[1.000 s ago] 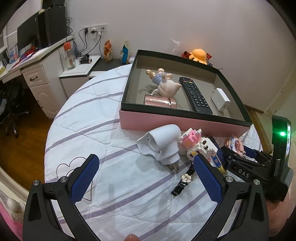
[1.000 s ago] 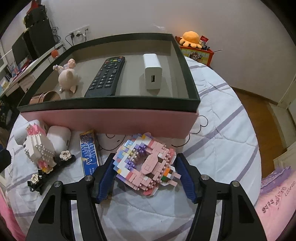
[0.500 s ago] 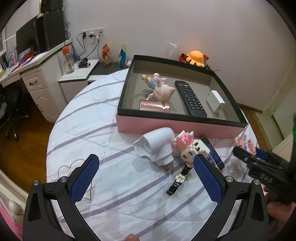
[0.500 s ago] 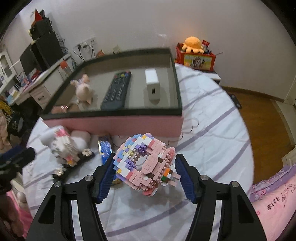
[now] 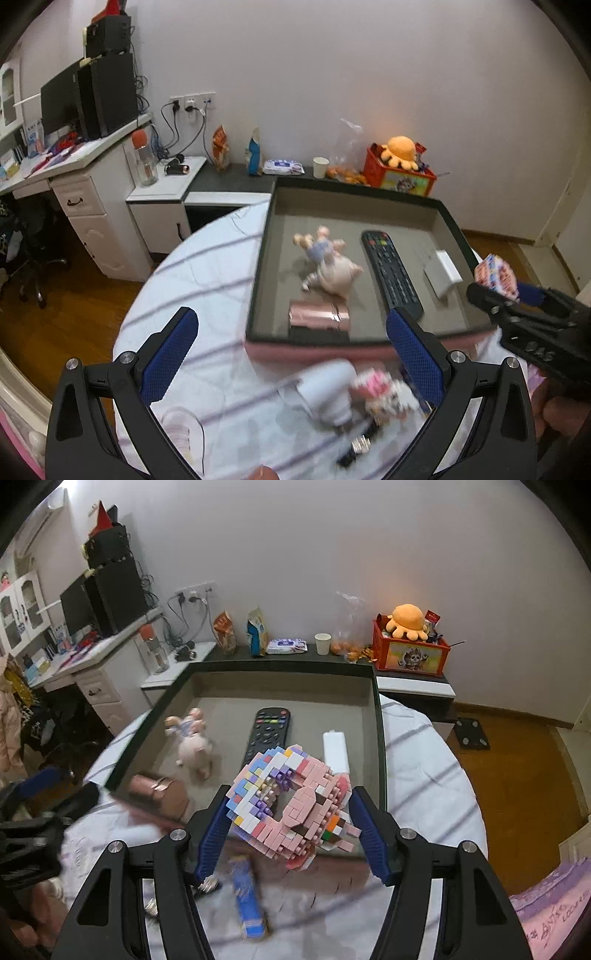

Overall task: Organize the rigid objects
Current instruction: 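Carry the pink block figure with the right gripper into the box and release, then withdraw the open right gripper from the box, then reach the left gripper to the black flower wristwatch, then close the left gripper on the wristwatch strap and lift it, then carry the wristwatch with the left gripper into the box and release, then withdraw the open left gripper from the box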

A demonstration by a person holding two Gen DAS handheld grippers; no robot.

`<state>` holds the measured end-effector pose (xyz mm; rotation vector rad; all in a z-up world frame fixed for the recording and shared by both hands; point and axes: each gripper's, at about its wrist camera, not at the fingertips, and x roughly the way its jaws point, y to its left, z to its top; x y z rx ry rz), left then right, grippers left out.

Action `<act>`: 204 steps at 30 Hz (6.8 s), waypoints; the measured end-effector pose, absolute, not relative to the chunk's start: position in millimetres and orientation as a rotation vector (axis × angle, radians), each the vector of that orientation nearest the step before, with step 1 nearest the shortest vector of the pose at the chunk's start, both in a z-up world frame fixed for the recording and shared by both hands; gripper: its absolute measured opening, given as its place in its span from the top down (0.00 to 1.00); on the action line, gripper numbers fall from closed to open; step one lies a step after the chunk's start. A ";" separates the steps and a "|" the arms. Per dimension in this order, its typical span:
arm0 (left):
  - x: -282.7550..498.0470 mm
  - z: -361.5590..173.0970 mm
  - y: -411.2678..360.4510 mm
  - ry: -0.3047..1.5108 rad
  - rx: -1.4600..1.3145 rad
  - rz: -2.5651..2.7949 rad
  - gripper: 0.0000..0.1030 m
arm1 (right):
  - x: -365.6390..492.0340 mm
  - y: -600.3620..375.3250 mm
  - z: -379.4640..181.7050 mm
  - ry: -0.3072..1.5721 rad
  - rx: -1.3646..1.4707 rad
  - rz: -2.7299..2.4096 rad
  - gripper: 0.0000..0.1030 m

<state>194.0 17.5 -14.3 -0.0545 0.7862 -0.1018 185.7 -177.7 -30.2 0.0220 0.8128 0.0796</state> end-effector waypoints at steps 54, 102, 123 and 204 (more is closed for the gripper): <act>88.2 -26.4 7.4 0.832 -0.029 -0.115 0.00 | 61.7 -214.5 -54.9 0.820 0.189 0.072 0.00; 129.5 -110.9 -29.1 1.016 -0.013 -0.261 0.73 | 74.1 -213.1 -61.6 0.853 0.160 0.070 0.00; 143.9 -111.7 -49.7 1.028 0.002 -0.319 0.77 | 72.0 -218.6 -58.6 0.848 0.160 0.053 0.00; 221.6 -33.3 -45.9 0.853 -0.075 -0.208 0.00 | 145.1 -220.2 -28.0 0.779 0.151 0.062 0.00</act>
